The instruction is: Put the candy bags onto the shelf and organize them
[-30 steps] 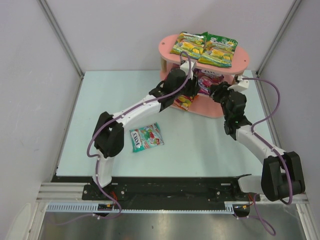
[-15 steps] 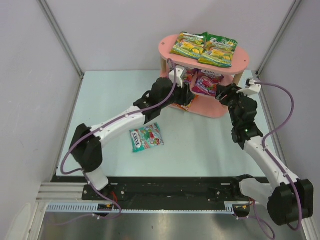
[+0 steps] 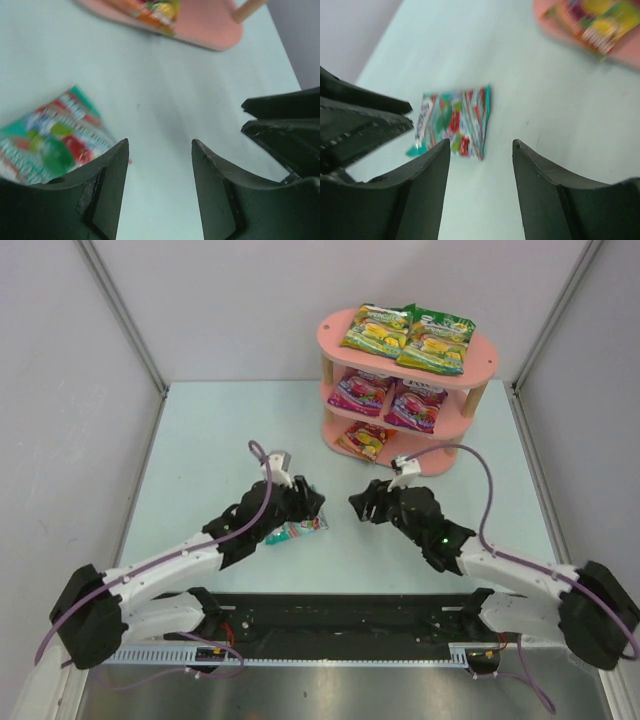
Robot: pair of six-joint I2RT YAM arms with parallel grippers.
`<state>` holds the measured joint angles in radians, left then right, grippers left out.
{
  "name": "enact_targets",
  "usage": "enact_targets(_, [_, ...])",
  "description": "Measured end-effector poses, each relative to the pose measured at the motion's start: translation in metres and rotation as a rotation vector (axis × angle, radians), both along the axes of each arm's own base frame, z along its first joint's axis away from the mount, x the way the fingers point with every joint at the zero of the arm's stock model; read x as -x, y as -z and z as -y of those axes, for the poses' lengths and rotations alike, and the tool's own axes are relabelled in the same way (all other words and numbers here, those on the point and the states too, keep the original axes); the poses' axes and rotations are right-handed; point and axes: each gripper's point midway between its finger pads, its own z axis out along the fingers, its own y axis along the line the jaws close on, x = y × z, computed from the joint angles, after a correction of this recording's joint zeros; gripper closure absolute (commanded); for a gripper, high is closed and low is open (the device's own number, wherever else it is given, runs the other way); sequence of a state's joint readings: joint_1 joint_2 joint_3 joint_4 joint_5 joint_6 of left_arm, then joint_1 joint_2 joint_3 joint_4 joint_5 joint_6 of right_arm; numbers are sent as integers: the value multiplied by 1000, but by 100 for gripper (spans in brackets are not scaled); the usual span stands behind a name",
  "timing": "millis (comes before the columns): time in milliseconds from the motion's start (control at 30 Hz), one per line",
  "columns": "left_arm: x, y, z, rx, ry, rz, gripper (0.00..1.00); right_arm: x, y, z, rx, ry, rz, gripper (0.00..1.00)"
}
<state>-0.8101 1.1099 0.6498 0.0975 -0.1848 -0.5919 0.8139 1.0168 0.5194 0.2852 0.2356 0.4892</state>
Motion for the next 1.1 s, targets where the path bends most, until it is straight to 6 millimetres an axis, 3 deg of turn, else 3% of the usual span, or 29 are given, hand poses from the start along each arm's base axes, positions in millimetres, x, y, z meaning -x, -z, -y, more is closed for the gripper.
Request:
enact_targets(133, [20, 35, -36, 33, -114, -82, 44, -1, 60, -32, 92, -139, -148, 44])
enact_targets(200, [31, 48, -50, 59, -155, -110, 44, -10, 79, -49, 137, -204, -213, 44])
enact_targets(267, [39, 57, -61, 81, -187, -132, 45, -23, 85, -66, 163, -252, -235, 45])
enact_targets(400, [50, 67, -77, 109, -237, -157, 49, -51, 73, -106, 176, -331, -201, 48])
enact_targets(500, [54, 68, -86, 131, -265, -159, 53, -68, 68, -127, 175, -360, -174, 56])
enact_targets(667, [58, 80, -92, 118, -289, -190, 56, -94, 84, -159, 207, -398, -193, 68])
enact_targets(900, [63, 107, -95, 55, -305, -255, 56, -113, 131, -179, 292, -421, -290, 89])
enact_targets(1033, [64, 114, -96, 41, -308, -270, 43, -120, 149, -183, 350, -422, -341, 92])
enact_targets(1100, [66, 119, -97, 36, -315, -282, 38, -113, 159, -175, 395, -423, -379, 92])
